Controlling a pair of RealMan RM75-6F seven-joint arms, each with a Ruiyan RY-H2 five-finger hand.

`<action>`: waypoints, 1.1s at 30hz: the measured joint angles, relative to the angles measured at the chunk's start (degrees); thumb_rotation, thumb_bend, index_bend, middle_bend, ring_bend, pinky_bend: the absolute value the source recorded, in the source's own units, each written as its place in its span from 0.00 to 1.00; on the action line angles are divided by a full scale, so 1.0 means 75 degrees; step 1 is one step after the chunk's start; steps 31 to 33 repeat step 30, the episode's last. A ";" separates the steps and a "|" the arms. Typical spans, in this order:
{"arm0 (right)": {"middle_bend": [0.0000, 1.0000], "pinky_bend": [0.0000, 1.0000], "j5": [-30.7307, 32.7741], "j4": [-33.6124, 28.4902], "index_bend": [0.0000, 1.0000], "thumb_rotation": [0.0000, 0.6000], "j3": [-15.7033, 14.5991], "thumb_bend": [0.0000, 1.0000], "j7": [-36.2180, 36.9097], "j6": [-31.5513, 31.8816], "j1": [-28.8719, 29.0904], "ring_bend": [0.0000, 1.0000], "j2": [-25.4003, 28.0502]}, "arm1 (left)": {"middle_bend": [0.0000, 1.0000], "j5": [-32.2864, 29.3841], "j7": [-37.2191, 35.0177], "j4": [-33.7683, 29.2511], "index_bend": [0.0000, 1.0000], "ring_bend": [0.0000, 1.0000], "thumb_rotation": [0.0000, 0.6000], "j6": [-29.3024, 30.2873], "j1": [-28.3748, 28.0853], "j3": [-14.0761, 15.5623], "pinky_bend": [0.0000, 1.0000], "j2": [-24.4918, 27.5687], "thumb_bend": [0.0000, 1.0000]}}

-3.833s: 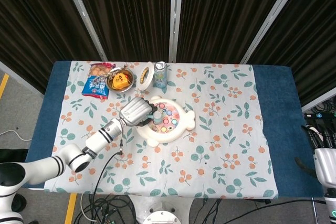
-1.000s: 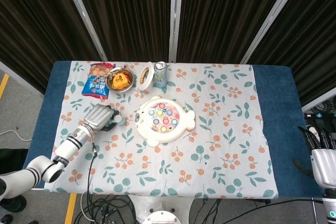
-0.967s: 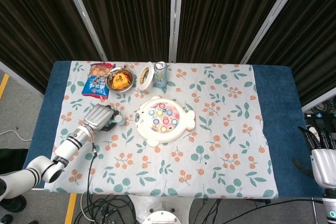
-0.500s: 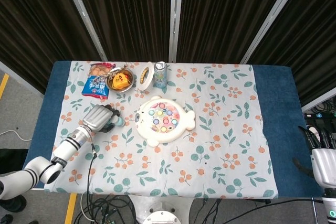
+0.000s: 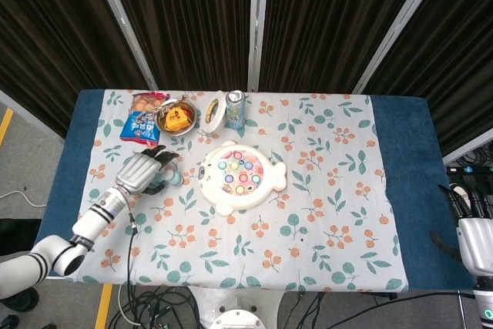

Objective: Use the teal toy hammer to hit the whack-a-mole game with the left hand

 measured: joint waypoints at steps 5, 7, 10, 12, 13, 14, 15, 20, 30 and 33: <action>0.20 0.01 -0.0027 0.0002 0.10 1.00 0.0021 0.14 0.0037 -0.0023 0.0040 0.00 0.0044 | 0.17 -0.0042 -0.0277 -0.0762 0.12 0.04 1.00 0.0767 0.0459 -0.0098 0.16 0.0659 0.24; 0.20 0.01 -0.0018 0.0024 0.10 1.00 0.0032 0.14 0.0093 -0.0035 0.0052 0.00 0.0056 | 0.17 -0.0139 -0.0311 -0.1067 0.12 0.04 1.00 0.1102 0.0724 -0.0143 0.16 0.0989 0.21; 0.20 0.01 -0.0027 0.0077 0.10 1.00 0.0043 0.14 0.0235 -0.0078 0.0089 0.00 0.0074 | 0.18 -0.0501 -0.0272 -0.1524 0.14 0.04 1.00 0.1734 0.1272 -0.0250 0.16 0.1541 0.18; 0.20 0.01 -0.0067 0.0114 0.10 1.00 0.0036 0.14 0.0400 -0.0114 0.0119 0.00 0.0086 | 0.19 -0.0861 -0.0117 -0.1810 0.15 0.04 1.00 0.2206 0.1710 -0.0325 0.16 0.1876 0.17; 0.20 0.01 -0.0090 0.0137 0.10 1.00 0.0033 0.14 0.0488 -0.0127 0.0135 0.00 0.0089 | 0.19 -0.0989 -0.0022 -0.1920 0.15 0.04 1.00 0.2420 0.1910 -0.0347 0.15 0.1977 0.17; 0.20 0.01 -0.0129 0.0184 0.10 1.00 0.0031 0.14 0.0603 -0.0140 0.0159 0.00 0.0089 | 0.19 -0.1124 0.0118 -0.2061 0.15 0.04 1.00 0.2712 0.2178 -0.0364 0.15 0.2082 0.17; 0.20 0.01 -0.0164 0.0225 0.10 1.00 0.0031 0.14 0.0679 -0.0143 0.0178 0.00 0.0084 | 0.19 -0.1199 0.0220 -0.2159 0.15 0.04 1.00 0.2934 0.2378 -0.0366 0.14 0.2150 0.17; 0.20 0.01 -0.0448 0.0370 0.10 1.00 0.0003 0.14 0.0997 -0.0065 0.0247 0.00 0.0027 | 0.19 -0.1211 0.0668 -0.2624 0.16 0.04 1.00 0.4125 0.3402 -0.0181 0.13 0.2408 0.17; 0.20 0.01 -0.0696 0.0318 0.10 1.00 -0.0113 0.14 0.0833 0.0109 0.0235 0.00 -0.0090 | 0.20 -0.0365 0.1442 -0.3342 0.16 0.04 1.00 0.5135 0.4511 0.0451 0.11 0.2428 0.17; 0.20 0.01 -0.0696 0.0318 0.10 1.00 -0.0113 0.14 0.0833 0.0109 0.0235 0.00 -0.0090 | 0.20 -0.0365 0.1442 -0.3342 0.16 0.04 1.00 0.5135 0.4511 0.0451 0.11 0.2428 0.17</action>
